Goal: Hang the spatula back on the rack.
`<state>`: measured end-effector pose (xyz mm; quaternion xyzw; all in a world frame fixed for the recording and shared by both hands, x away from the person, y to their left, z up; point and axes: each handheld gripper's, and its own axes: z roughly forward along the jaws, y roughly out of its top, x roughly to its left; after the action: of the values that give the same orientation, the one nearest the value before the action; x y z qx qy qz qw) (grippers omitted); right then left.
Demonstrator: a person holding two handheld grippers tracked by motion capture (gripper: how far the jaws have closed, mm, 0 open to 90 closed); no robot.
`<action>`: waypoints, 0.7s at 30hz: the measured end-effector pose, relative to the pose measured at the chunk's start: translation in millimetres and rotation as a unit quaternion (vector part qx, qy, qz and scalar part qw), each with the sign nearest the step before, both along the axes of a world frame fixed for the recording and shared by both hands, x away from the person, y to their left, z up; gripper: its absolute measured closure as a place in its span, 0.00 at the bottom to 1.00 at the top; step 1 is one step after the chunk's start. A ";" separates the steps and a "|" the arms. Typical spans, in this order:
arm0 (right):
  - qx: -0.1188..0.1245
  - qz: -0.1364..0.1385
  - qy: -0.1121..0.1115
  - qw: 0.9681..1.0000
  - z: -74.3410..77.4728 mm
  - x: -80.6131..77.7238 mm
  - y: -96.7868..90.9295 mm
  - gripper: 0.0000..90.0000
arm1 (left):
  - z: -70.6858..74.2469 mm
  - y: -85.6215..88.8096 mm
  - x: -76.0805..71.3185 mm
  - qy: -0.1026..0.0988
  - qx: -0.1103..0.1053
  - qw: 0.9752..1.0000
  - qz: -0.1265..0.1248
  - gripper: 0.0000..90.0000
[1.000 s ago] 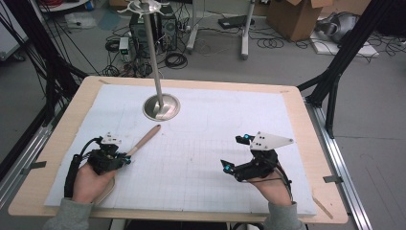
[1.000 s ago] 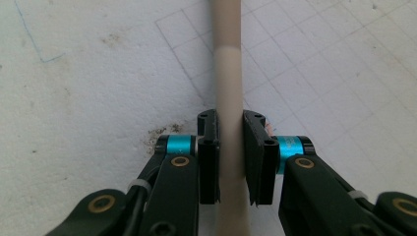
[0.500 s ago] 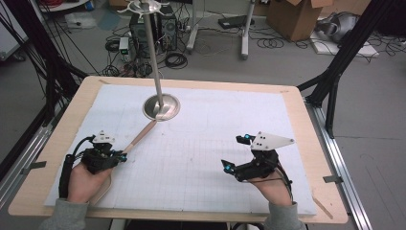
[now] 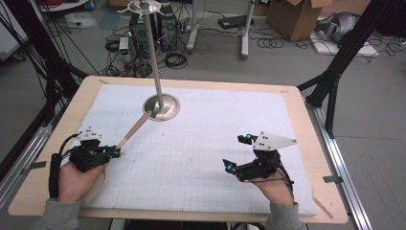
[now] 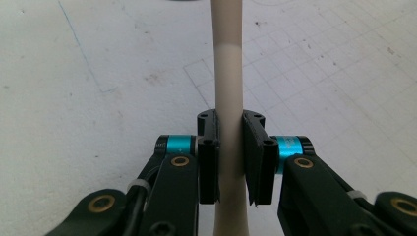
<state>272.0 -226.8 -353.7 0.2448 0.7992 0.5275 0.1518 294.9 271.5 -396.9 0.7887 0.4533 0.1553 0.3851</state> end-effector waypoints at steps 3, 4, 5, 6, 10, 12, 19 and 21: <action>0.003 -0.002 -0.001 1.000 0.9 -0.6 -1.5 0.07 | 2.1 3.0 -0.5 -0.003 -0.008 1.000 -0.002 0.87; 0.003 -0.002 -0.004 1.000 1.2 -0.4 -2.5 0.07 | 2.8 4.1 -0.6 -0.004 -0.010 1.000 -0.004 0.87; 0.004 -0.003 -0.003 1.000 1.3 -0.7 -2.8 0.07 | 3.9 5.1 -0.7 -0.006 -0.014 1.000 -0.005 0.87; 0.005 -0.004 -0.002 1.000 1.6 -1.0 -3.5 0.07 | 5.1 6.4 -0.8 -0.006 -0.020 1.000 -0.006 0.87; 0.013 -0.003 -0.005 1.000 2.4 -0.9 -6.5 0.07 | 9.2 9.2 -1.4 -0.012 -0.028 1.000 -0.007 0.87; 0.021 0.000 -0.009 1.000 3.2 -0.9 -8.6 0.07 | 11.9 11.4 -1.5 -0.016 -0.033 0.999 -0.008 0.87; 0.046 0.005 -0.020 0.999 6.8 -2.7 -15.4 0.07 | 21.8 21.1 0.0 -0.026 -0.045 0.999 -0.003 0.87; 0.052 0.007 -0.022 0.998 7.7 -3.3 -16.4 0.07 | 25.1 24.6 0.7 -0.029 -0.051 0.998 -0.002 0.87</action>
<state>268.6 -243.1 -346.0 0.2354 0.7692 0.5742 0.1527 295.7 296.1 -371.8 0.7643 0.4475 0.1544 0.4379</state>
